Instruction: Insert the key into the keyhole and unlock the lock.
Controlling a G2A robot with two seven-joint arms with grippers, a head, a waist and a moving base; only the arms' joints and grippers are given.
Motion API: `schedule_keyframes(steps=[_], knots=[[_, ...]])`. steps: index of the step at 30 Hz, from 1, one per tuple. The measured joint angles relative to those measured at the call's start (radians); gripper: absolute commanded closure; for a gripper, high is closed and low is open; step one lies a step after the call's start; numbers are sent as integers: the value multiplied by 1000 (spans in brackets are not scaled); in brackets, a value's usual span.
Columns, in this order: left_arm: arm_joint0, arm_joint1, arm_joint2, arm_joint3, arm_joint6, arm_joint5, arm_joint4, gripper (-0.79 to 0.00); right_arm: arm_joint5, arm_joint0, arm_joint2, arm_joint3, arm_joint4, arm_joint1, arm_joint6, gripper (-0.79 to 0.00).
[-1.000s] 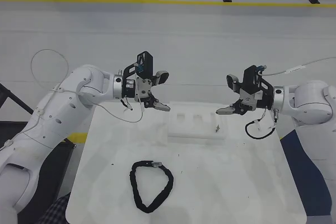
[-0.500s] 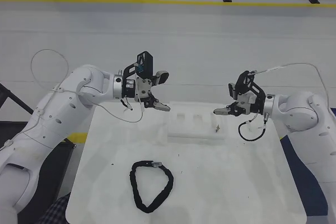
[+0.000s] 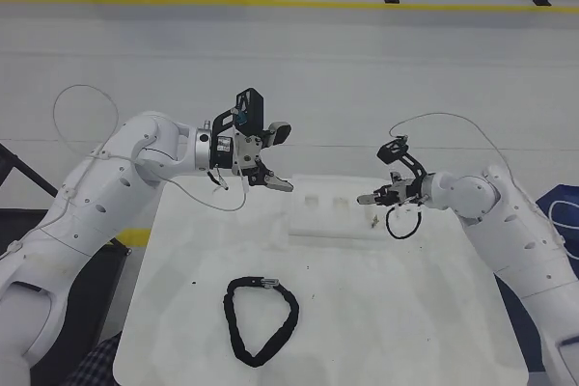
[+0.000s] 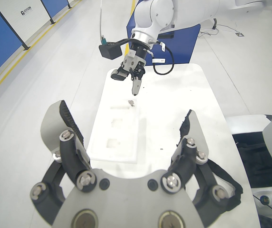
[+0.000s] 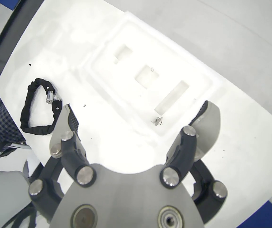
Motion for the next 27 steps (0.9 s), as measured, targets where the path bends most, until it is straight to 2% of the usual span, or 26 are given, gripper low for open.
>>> schedule_keyframes(steps=[3, 8, 16, 18, 27], knots=[[0, 0, 0, 0, 0, 0, 0, -785, 121, 19, -37, 42, 27, -23, 40, -785], [0, 0, 0, 0, 0, 0, 0, -785, 215, 37, -85, 110, 82, -57, 61, -785], [0, 0, 0, 0, 0, 0, 0, -785, 282, 70, -141, 210, 122, -104, 77, -785], [0, 0, 0, 0, 0, 0, 0, -785, 273, 78, -147, 234, 152, -115, 97, -785], [0, 0, 0, 0, 0, 0, 0, -785, 267, 81, -148, 241, 158, -117, 103, -785]])
